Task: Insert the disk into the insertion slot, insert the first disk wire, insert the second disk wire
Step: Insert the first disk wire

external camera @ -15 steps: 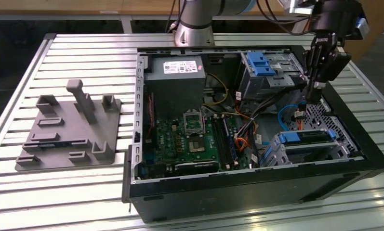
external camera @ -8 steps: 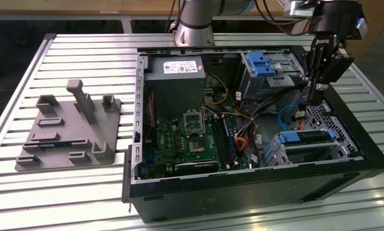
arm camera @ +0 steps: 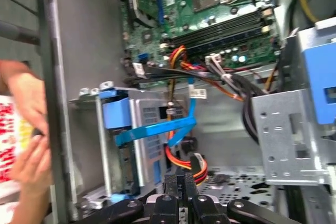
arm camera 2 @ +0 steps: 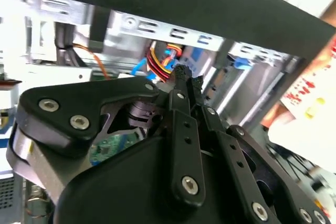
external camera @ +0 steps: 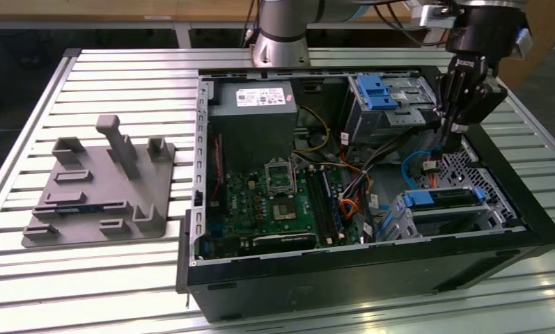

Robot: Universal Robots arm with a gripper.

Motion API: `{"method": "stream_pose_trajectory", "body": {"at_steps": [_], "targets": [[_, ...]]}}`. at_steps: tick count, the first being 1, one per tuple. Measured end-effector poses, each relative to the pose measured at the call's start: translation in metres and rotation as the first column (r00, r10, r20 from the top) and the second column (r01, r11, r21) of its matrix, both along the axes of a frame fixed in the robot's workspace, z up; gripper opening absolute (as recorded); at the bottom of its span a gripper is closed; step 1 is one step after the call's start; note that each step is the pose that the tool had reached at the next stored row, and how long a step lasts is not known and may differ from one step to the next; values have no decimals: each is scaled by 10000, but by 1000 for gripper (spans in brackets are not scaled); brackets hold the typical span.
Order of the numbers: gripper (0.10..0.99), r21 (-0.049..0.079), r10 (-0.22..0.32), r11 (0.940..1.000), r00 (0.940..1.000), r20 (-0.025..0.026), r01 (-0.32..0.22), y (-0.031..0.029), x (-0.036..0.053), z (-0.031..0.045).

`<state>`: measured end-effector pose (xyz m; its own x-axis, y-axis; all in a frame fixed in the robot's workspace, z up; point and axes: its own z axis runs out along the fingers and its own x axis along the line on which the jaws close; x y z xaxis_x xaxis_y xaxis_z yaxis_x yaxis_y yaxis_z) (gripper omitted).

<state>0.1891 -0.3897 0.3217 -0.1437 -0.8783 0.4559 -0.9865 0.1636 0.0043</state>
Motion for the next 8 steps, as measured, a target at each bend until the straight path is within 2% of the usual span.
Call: {"method": "stream_pose_trajectory", "body": {"at_steps": [2,5,6,8], "targets": [[165,250,0,9997,10000,0,0,-20,-5,17],[165,490,0,9988,10000,-1,0,-48,-22,61],[165,567,0,9984,10000,-1,0,-58,-27,76],[165,612,0,9981,10000,5,0,-87,-32,121]]}}
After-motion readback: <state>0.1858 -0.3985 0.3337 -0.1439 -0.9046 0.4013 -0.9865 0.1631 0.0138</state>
